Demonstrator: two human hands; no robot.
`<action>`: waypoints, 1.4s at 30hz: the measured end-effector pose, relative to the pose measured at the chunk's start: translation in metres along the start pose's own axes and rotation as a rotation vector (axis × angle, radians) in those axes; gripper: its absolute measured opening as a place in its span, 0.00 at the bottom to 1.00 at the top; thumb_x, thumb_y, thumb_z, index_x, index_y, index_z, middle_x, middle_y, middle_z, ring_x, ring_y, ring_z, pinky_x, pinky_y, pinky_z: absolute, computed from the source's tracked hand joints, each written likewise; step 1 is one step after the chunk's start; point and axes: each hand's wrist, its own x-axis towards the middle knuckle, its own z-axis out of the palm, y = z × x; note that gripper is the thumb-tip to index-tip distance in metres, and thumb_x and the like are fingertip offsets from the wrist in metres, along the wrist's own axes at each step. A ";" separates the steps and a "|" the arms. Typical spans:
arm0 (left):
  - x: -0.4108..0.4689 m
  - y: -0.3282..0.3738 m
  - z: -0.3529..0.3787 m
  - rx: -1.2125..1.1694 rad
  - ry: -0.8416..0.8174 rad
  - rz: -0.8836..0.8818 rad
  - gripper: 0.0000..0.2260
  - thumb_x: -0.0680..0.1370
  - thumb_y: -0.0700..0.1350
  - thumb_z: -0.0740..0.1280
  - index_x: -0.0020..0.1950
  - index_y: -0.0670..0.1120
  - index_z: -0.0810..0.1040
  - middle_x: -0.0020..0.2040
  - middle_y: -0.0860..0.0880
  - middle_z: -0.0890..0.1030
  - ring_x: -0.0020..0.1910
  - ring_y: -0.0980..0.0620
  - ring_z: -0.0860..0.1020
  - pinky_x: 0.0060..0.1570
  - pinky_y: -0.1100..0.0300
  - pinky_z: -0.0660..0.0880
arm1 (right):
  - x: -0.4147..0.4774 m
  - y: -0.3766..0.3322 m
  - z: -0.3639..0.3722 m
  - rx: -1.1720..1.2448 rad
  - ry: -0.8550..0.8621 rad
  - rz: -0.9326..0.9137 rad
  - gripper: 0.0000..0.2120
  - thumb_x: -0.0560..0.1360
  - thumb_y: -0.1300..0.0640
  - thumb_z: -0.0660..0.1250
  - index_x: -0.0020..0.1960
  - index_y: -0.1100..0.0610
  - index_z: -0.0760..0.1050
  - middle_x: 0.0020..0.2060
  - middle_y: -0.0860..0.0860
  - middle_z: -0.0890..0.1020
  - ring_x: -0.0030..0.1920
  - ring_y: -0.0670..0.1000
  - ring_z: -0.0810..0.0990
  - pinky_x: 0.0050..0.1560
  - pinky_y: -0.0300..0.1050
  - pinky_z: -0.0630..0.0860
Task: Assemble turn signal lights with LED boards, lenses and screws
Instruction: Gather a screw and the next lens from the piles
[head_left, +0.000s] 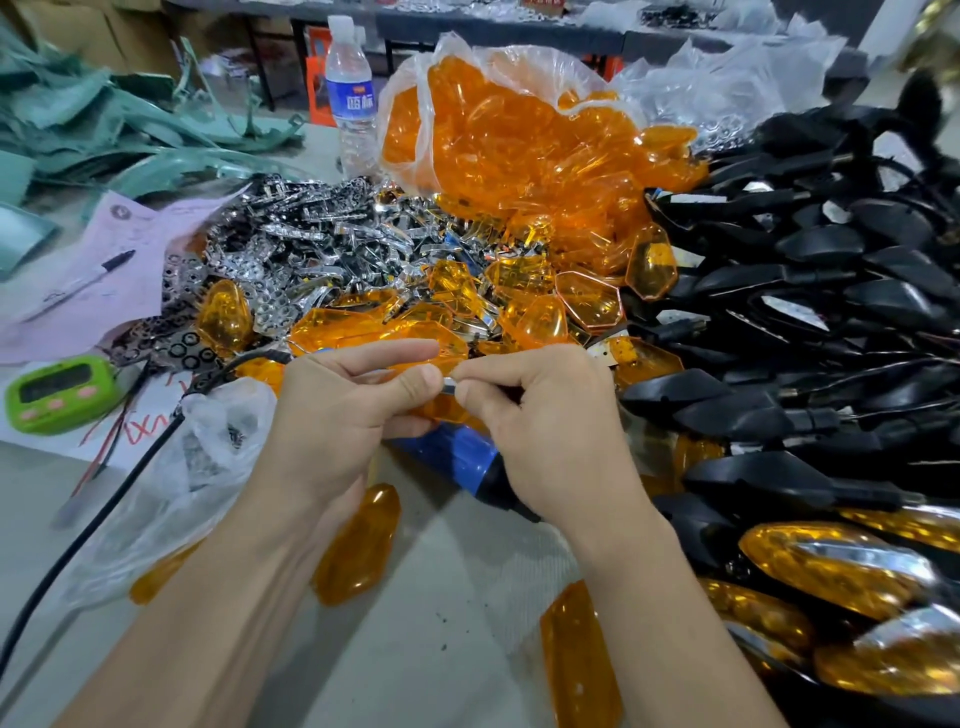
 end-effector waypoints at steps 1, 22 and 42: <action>0.001 0.000 0.001 0.008 0.002 -0.004 0.08 0.62 0.43 0.76 0.40 0.50 0.89 0.35 0.46 0.86 0.32 0.52 0.84 0.31 0.62 0.82 | 0.000 0.002 -0.001 0.066 0.019 0.042 0.03 0.79 0.58 0.72 0.50 0.52 0.84 0.41 0.54 0.85 0.44 0.55 0.82 0.47 0.58 0.80; 0.000 -0.003 0.004 -0.005 -0.059 -0.061 0.06 0.63 0.41 0.76 0.39 0.47 0.88 0.36 0.44 0.87 0.33 0.51 0.85 0.30 0.61 0.82 | 0.003 0.017 -0.006 0.231 -0.009 0.167 0.08 0.76 0.60 0.75 0.52 0.49 0.89 0.43 0.41 0.88 0.49 0.42 0.85 0.54 0.45 0.83; 0.000 -0.006 0.004 -0.071 -0.138 0.210 0.14 0.62 0.47 0.81 0.47 0.54 0.90 0.43 0.46 0.88 0.41 0.47 0.87 0.37 0.57 0.84 | 0.001 0.009 -0.007 1.081 -0.095 0.447 0.12 0.77 0.65 0.69 0.60 0.63 0.81 0.50 0.59 0.88 0.50 0.57 0.88 0.50 0.51 0.85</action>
